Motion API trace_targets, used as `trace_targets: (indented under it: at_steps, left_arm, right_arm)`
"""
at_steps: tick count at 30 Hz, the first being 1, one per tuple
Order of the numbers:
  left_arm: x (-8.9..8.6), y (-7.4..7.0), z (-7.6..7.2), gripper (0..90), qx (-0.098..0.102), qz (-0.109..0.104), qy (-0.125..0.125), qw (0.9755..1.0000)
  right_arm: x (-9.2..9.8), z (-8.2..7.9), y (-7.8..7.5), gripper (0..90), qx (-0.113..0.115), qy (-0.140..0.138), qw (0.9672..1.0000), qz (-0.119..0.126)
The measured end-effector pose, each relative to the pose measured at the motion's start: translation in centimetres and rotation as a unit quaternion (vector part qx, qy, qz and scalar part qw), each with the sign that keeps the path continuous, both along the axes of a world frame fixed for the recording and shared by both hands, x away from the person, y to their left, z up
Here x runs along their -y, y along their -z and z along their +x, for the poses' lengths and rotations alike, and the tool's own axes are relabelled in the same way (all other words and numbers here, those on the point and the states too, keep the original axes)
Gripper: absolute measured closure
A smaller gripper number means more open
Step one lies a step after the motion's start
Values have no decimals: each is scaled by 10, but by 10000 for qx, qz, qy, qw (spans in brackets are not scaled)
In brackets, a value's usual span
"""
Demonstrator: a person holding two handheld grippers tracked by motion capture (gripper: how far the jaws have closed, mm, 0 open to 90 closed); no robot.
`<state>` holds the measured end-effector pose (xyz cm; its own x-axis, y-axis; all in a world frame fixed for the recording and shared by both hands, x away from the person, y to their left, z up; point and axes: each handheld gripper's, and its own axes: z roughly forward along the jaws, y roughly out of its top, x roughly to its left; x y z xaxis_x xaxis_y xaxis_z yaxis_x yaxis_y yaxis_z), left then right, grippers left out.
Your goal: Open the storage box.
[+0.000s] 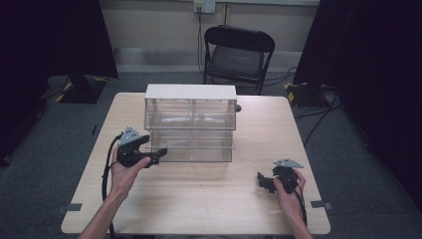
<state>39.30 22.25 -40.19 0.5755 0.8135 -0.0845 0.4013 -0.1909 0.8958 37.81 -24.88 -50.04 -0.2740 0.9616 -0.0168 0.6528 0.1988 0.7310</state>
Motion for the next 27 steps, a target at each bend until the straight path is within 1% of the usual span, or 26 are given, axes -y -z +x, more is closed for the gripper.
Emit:
trace_targets:
  at_steps: [2,3,7,8,10,12,13,14,16,17,18,19,20,21,22,23,24,26,27]
  left_arm:
    - [0,-2,1,151,4,26,10,10000]
    - [0,-3,1,153,23,-16,-5,10000]
    - [0,-3,2,154,46,-37,-23,10000]
    - [1,-3,3,154,37,-107,-31,9999]
    - [0,-4,4,152,24,-80,-4,10000]
    - [1,-8,5,153,50,-184,-70,9998]
    - [1,-12,6,143,40,-165,-39,9998]
    - [2,-14,7,138,41,-261,-95,9996]
    - [2,-15,8,141,27,-283,-106,9995]
    - [0,-18,10,144,33,-432,-134,9990]
    - [0,-18,10,149,33,-432,-134,9990]
    - [-1,-19,10,149,55,-530,-122,9985]
    - [-2,-18,12,150,-25,-573,-111,9983]
    - [-2,-18,12,151,-25,-573,-111,9983]
    - [-2,-17,12,152,8,-496,-119,9987]
    - [-2,-17,13,153,13,-546,-138,9984]
    - [-2,-17,13,153,13,-546,-138,9984]
    - [-2,-19,14,151,-17,-472,-100,9988]
    - [-2,-19,14,150,-17,-472,-100,9988]
  right_arm:
    - [0,0,0,95,-2,3,10000,3]
    - [0,0,0,95,-2,0,10000,3]
    - [0,0,0,95,-1,1,10000,1]
    - [0,0,0,95,-1,1,10000,1]
    - [0,0,0,95,-2,2,10000,2]
    - [0,0,0,95,-2,2,10000,1]
    - [0,0,0,94,1,-1,10000,-3]
    - [0,0,0,93,-1,1,10000,-3]
    - [0,0,0,93,-1,1,10000,-3]
    - [0,0,0,92,-1,0,10000,1]
    - [0,0,0,92,-1,-1,10000,1]
    - [0,0,0,92,-1,-1,10000,1]
    - [0,0,0,92,-2,-1,10000,-4]
    - [0,0,0,92,-2,-1,10000,-4]
    - [0,0,0,92,-1,0,10000,-3]
    - [0,0,0,92,-1,0,10000,-4]
    - [0,0,0,92,-1,0,10000,-4]
    - [0,0,0,92,0,1,10000,-5]
    - [0,0,0,92,0,1,10000,-5]
